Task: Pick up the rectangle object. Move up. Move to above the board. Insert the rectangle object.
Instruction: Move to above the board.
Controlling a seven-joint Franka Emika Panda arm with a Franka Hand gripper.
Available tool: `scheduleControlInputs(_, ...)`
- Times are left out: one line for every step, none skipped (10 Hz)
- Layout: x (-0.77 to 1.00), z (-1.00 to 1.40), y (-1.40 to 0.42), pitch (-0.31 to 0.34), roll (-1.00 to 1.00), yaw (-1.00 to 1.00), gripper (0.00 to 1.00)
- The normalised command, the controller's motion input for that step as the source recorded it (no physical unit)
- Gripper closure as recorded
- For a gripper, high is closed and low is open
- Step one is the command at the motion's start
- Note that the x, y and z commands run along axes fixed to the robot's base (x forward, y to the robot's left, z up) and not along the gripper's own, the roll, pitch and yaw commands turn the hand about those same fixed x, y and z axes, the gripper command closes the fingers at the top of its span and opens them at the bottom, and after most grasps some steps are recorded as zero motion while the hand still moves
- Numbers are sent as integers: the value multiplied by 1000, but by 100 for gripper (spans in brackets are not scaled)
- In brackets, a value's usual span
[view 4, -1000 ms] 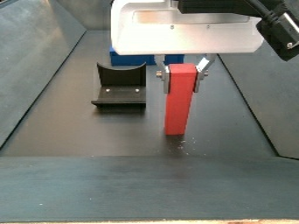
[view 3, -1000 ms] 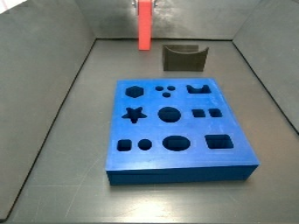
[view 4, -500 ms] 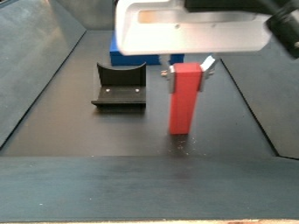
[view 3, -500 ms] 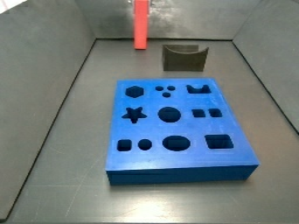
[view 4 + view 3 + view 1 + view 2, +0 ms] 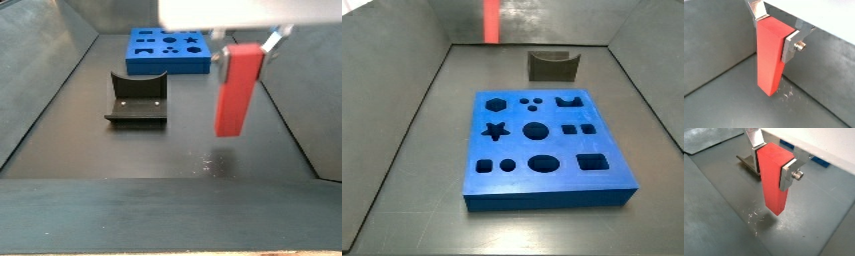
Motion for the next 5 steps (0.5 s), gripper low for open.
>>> scheduleControlInputs(-267,1000,-19,27,90,18,100)
scheduleControlInputs(-254,1000,-17,20,85,18,100)
scheduleControlInputs(-238,1000,-16,17,74,15,100)
scheduleControlInputs(-226,1000,-16,12,72,14,100)
scheduleControlInputs(-217,1000,-16,7,68,13,100)
